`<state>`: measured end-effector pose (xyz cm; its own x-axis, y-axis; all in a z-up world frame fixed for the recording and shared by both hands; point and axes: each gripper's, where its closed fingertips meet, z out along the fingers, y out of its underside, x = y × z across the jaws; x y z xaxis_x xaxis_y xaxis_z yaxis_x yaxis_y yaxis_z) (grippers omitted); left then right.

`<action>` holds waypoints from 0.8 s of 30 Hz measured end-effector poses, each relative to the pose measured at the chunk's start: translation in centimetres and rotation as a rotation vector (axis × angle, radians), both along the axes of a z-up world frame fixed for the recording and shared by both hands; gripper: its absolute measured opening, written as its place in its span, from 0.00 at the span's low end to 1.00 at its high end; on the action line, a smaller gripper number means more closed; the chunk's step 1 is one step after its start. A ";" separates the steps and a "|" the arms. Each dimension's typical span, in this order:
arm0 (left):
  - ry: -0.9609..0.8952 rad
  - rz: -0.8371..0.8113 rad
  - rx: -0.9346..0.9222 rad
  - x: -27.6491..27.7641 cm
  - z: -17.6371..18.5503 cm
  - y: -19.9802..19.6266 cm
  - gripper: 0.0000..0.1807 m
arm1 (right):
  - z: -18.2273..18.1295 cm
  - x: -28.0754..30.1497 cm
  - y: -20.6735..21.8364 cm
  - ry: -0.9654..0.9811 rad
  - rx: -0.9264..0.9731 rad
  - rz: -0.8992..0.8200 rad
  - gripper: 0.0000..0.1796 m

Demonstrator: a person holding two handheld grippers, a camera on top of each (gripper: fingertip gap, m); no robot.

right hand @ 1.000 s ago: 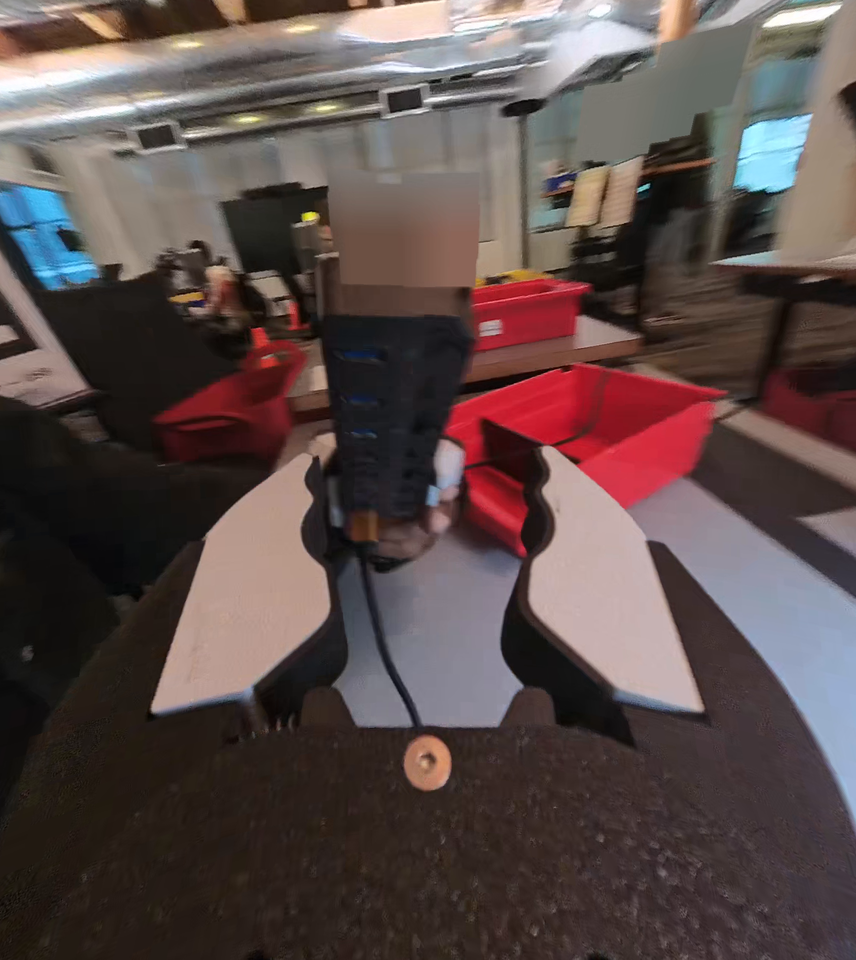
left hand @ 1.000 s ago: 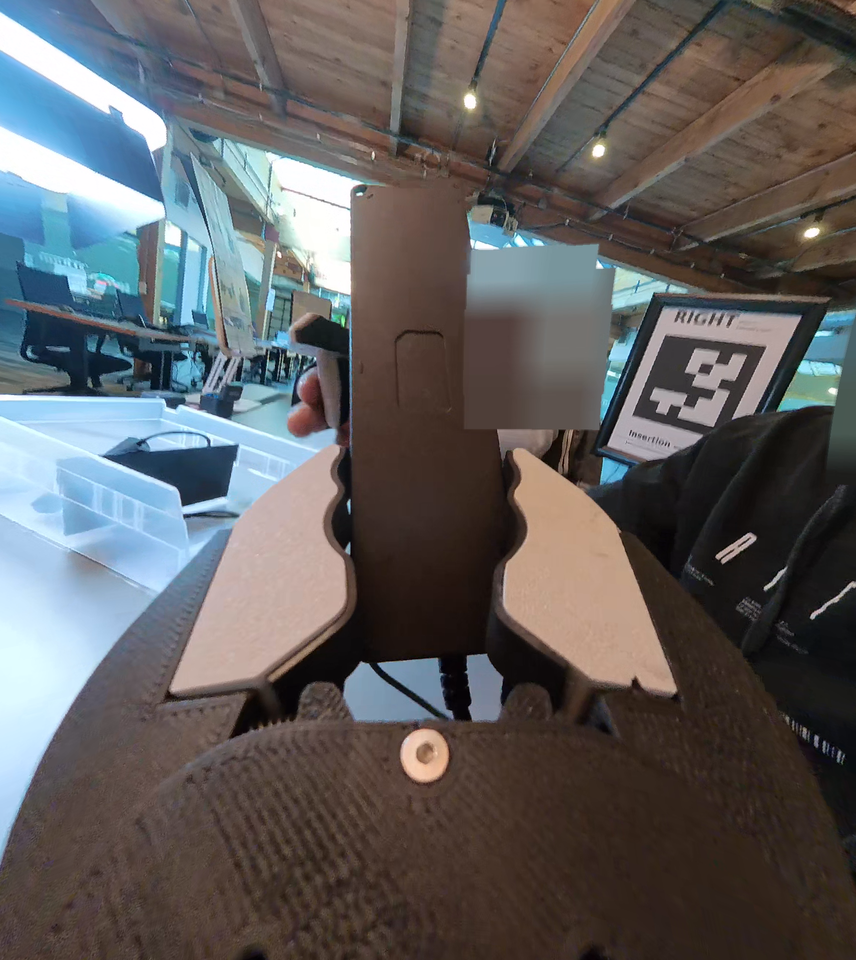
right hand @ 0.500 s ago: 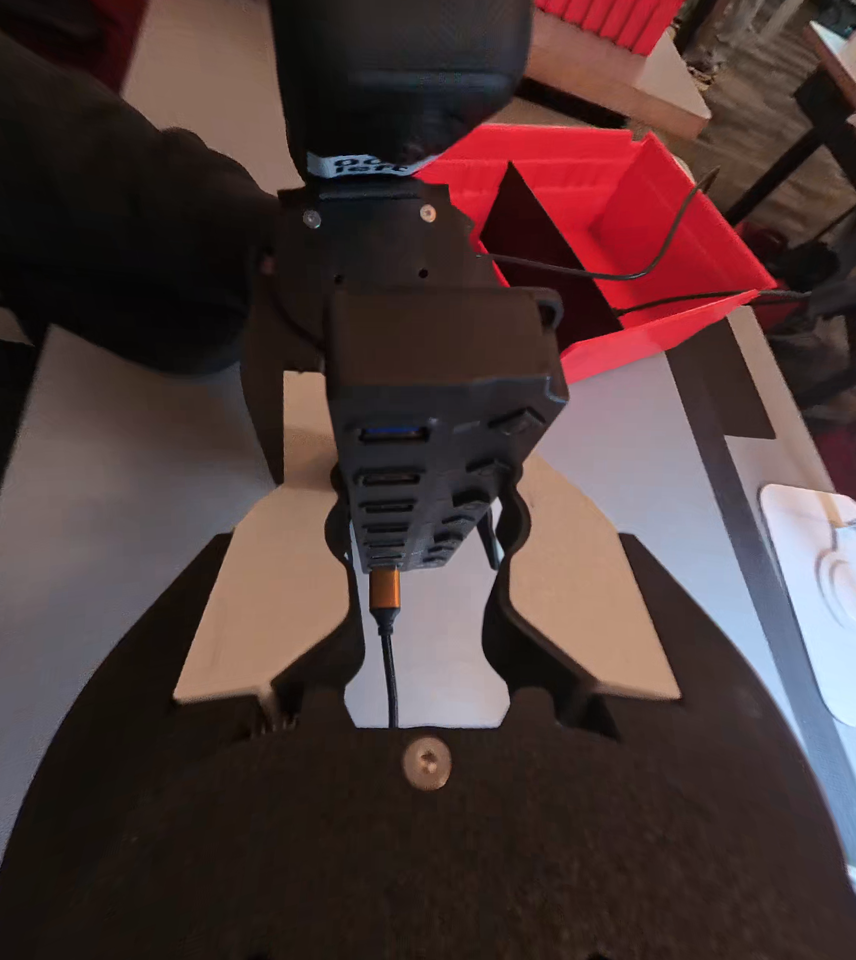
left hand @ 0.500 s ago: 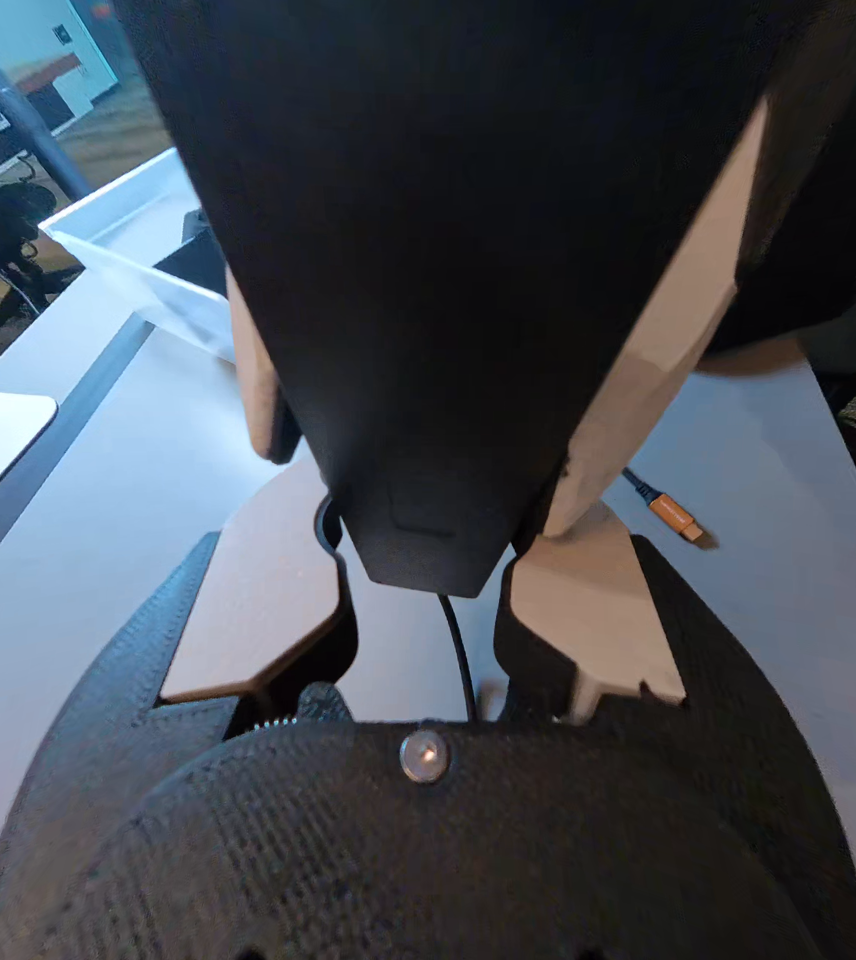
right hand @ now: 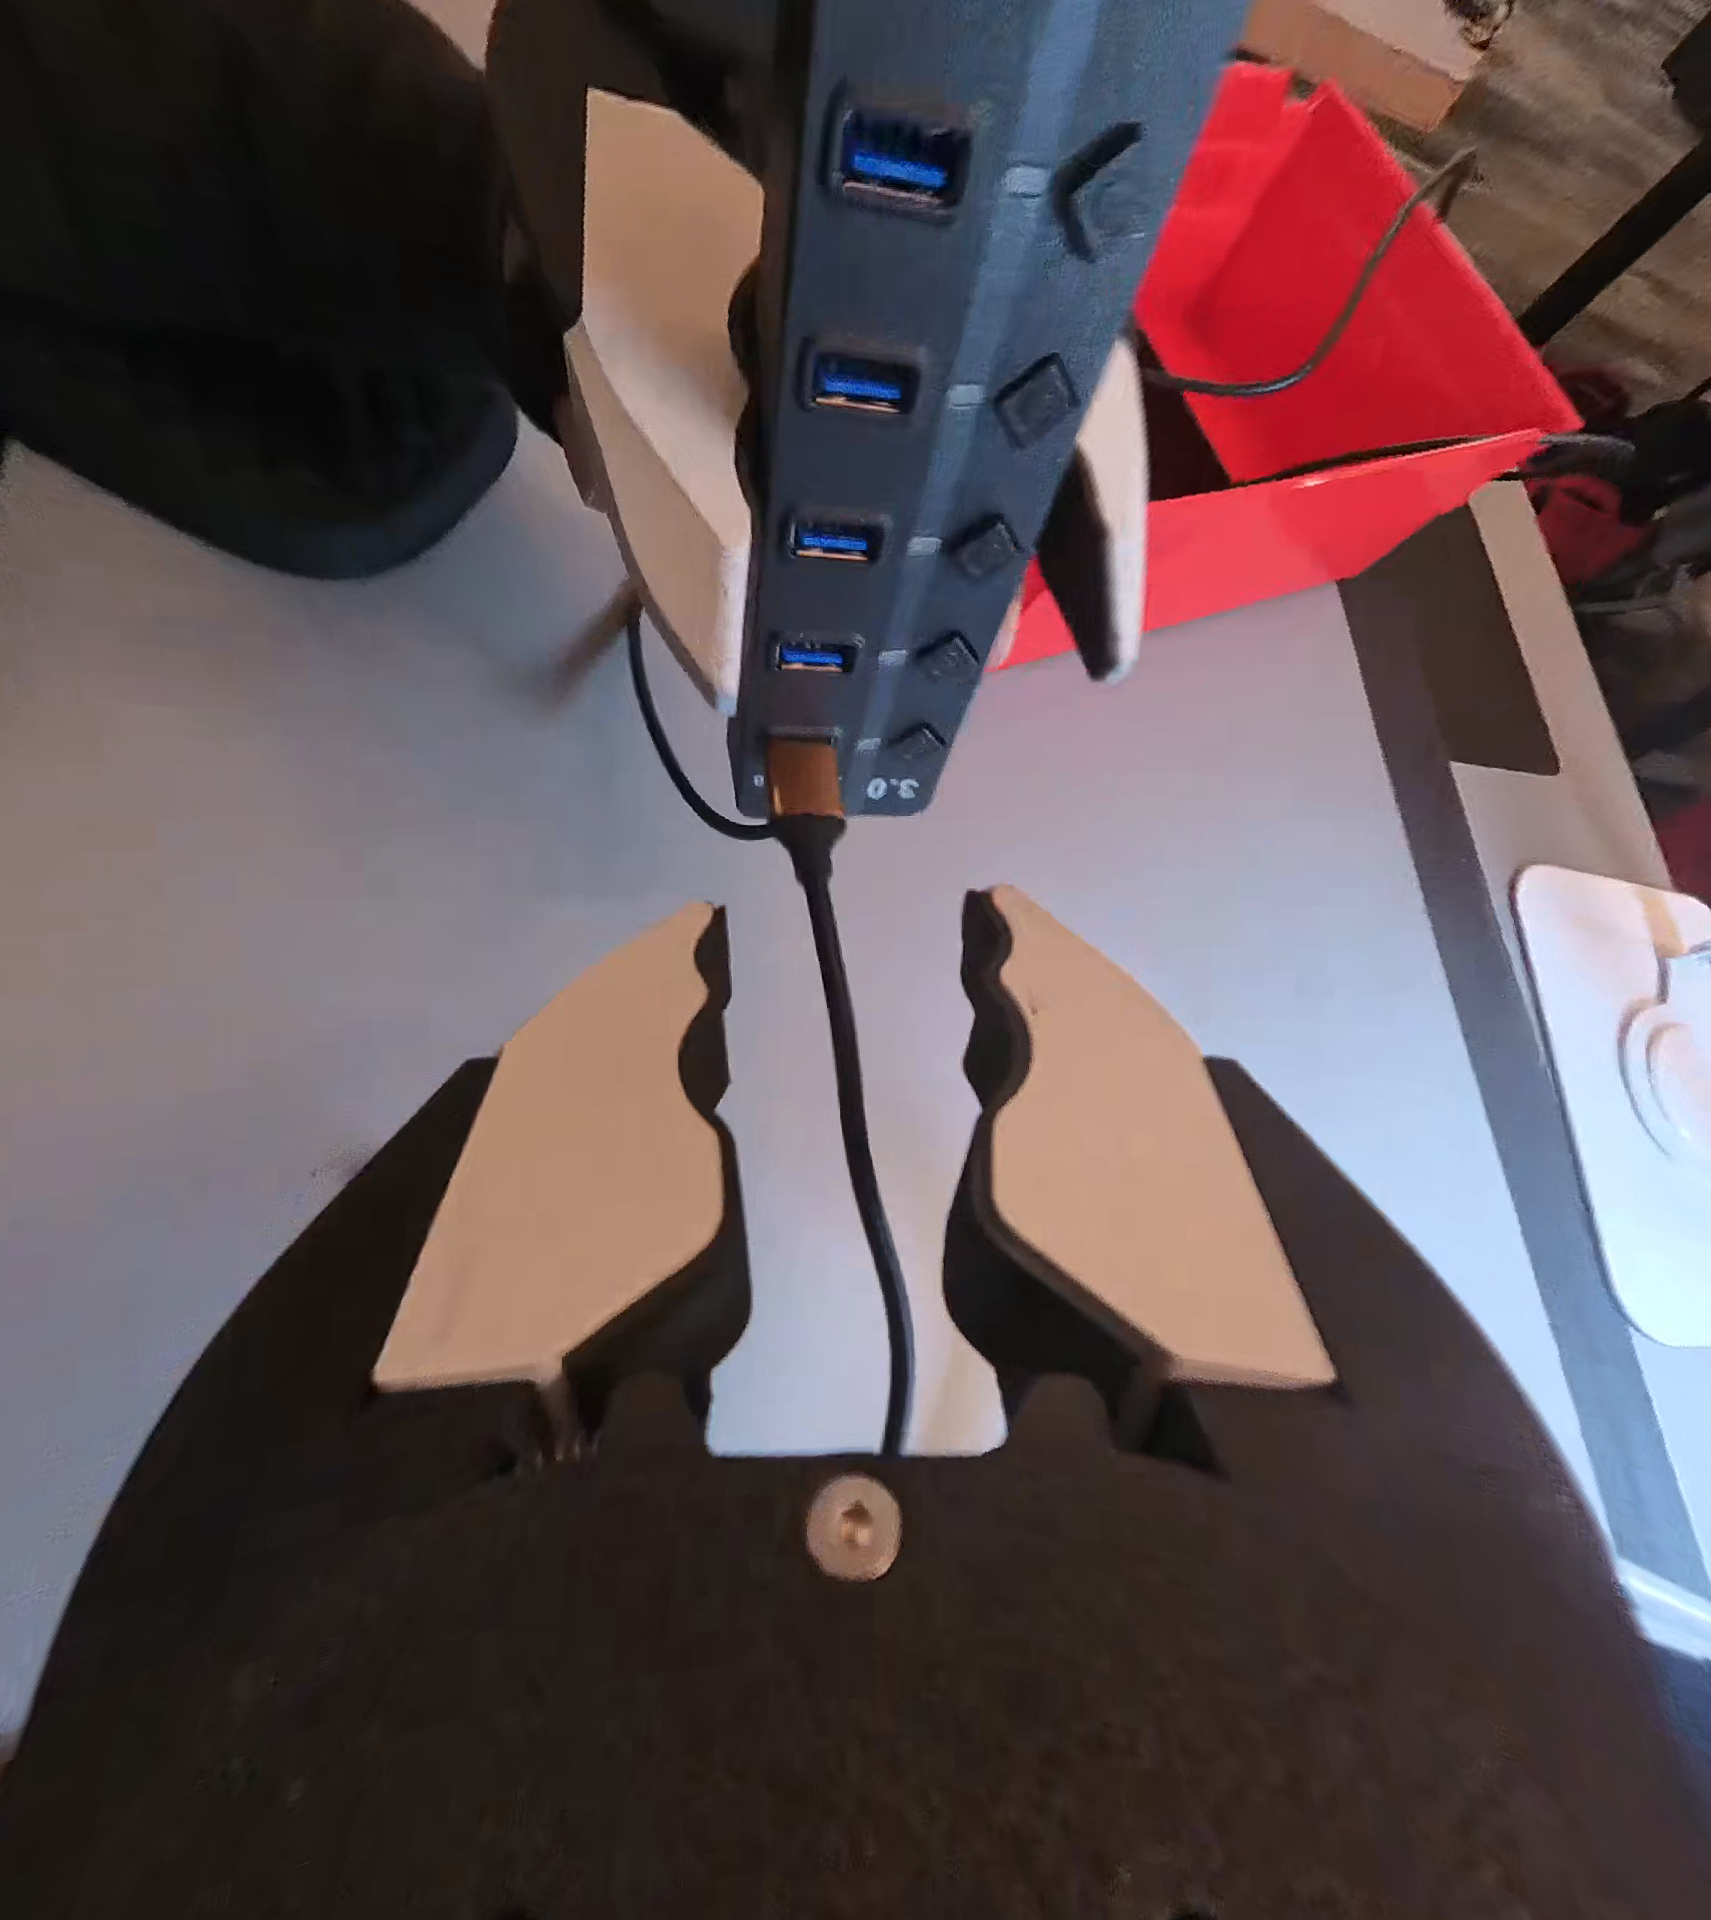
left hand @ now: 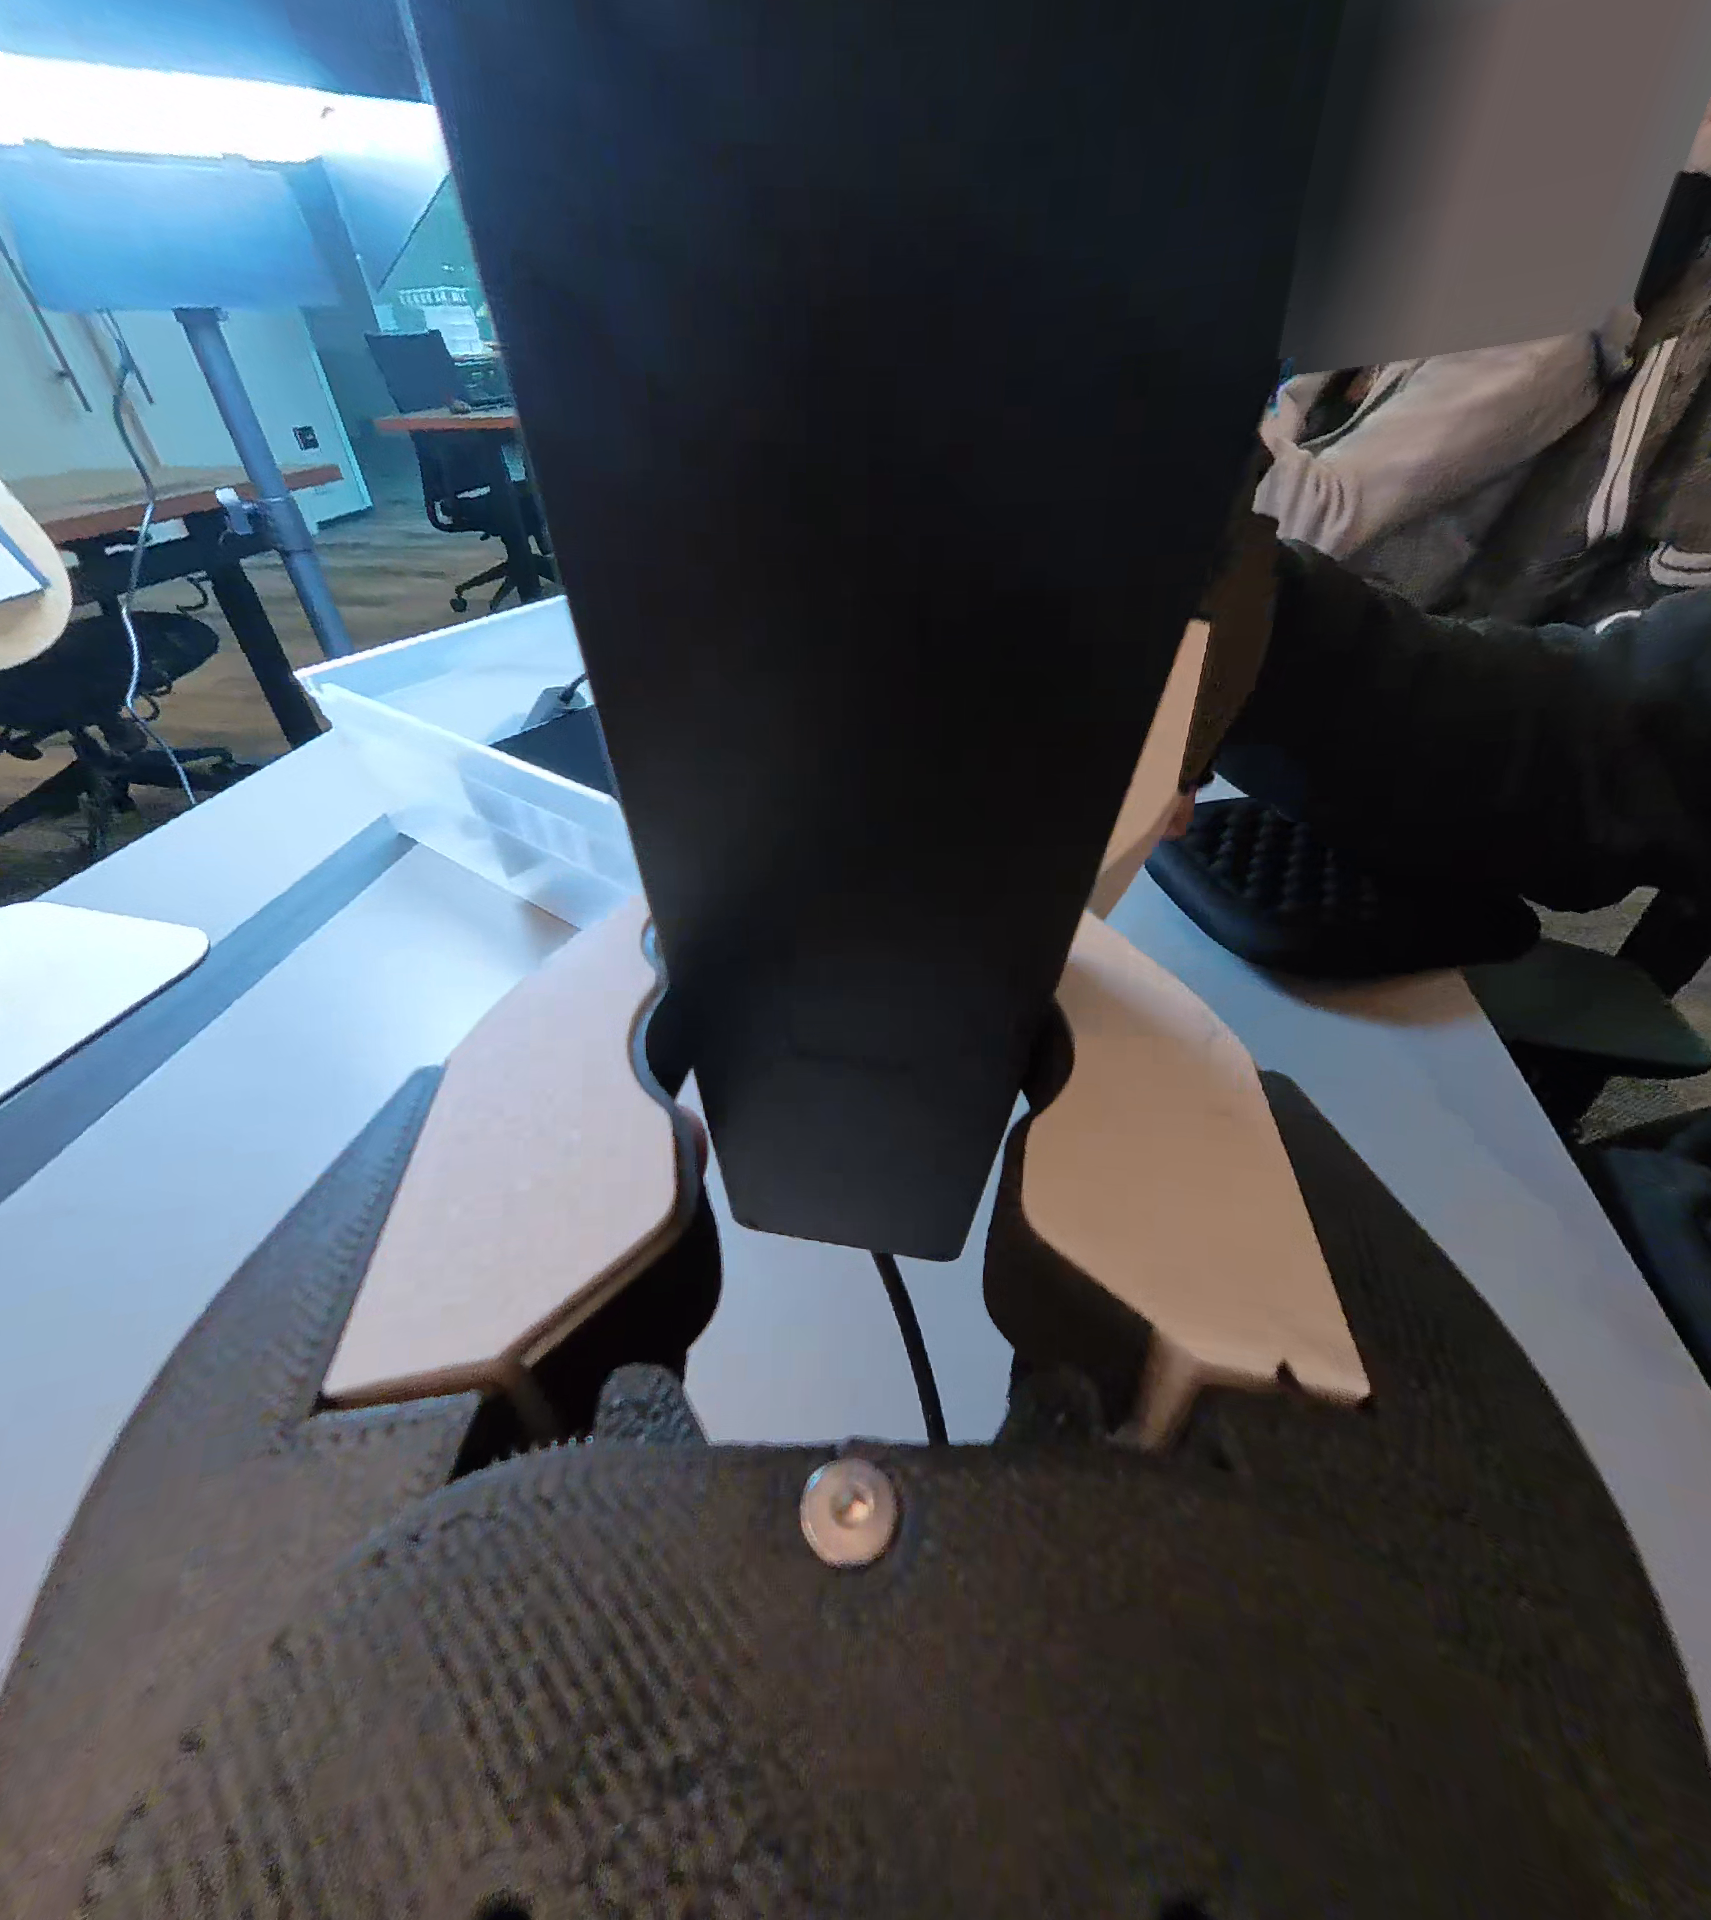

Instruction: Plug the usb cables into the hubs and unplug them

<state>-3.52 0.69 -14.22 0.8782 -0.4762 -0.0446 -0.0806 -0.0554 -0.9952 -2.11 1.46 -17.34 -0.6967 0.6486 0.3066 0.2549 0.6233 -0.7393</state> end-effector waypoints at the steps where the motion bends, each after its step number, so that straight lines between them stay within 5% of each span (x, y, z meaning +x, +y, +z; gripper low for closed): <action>1: 0.019 -0.004 0.004 0.4 -0.1 0.0 0.35 | -0.5 -0.3 -0.5 -0.003 0.015 0.003 0.22; 5: 0.139 0.018 0.026 1.3 -0.4 0.1 0.35 | -2.0 -1.1 -2.6 -0.027 0.010 0.042 0.09; 17: 0.519 0.139 -0.104 0.1 -4.1 0.8 0.34 | -2.8 -0.7 0.5 -0.003 0.153 0.018 0.09; 21: 0.561 0.200 -0.152 -0.4 -4.9 1.5 0.34 | -3.5 -0.9 1.7 0.026 0.352 -0.026 0.09; 24: 0.573 0.273 -0.204 -2.7 -5.8 1.3 0.34 | -3.0 -0.5 2.8 0.040 0.324 -0.056 0.09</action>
<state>-6.24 1.95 -19.97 0.8329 -0.2880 -0.4725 -0.5496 -0.3317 -0.7667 -2.66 4.28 -20.30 -0.6458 0.5500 0.5295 0.2702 0.8133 -0.5153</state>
